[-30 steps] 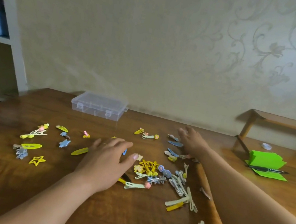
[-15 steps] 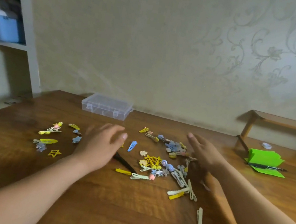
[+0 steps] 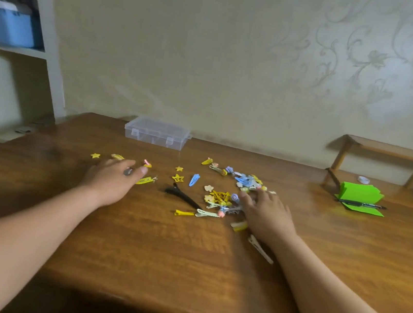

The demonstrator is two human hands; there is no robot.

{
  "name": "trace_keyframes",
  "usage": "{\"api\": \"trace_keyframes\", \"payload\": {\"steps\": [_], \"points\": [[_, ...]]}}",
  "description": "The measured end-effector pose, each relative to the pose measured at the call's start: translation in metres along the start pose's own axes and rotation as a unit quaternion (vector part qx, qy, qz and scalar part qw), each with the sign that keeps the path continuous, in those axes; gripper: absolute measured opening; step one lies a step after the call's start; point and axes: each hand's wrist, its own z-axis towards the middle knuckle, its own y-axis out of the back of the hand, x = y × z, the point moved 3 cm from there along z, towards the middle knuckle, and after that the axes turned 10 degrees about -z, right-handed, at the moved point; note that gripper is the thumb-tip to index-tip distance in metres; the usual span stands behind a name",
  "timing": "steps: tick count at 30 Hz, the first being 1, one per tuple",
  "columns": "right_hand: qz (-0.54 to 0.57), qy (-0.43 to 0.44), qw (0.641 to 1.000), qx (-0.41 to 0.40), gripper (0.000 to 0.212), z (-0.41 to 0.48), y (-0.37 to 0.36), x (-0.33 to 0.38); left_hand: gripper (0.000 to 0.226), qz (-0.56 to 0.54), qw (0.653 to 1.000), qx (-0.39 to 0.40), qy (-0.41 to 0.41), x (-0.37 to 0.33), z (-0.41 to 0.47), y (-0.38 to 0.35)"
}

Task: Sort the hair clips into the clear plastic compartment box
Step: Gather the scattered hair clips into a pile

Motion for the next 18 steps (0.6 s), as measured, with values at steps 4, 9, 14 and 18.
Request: {"api": "trace_keyframes", "payload": {"steps": [4, 9, 14, 18], "points": [[0.022, -0.015, 1.0, -0.014, 0.079, 0.006, -0.006, 0.029, 0.086, 0.001, 0.997, 0.045, -0.059, -0.046, -0.017, -0.045], [0.253, -0.029, 0.965, -0.059, 0.073, 0.012, 0.015, 0.008, 0.086, -0.059, 0.982, 0.099, -0.152, -0.103, -0.05, -0.079], [0.256, -0.02, 0.965, -0.043, 0.051, 0.013, 0.023, -0.025, 0.106, 0.048, 0.946, 0.157, -0.278, -0.141, -0.081, -0.11], [0.303, 0.032, 0.952, 0.002, 0.05, 0.028, 0.015, -0.011, 0.095, 0.112, 0.927, 0.132, -0.332, -0.172, -0.083, -0.134]]}}
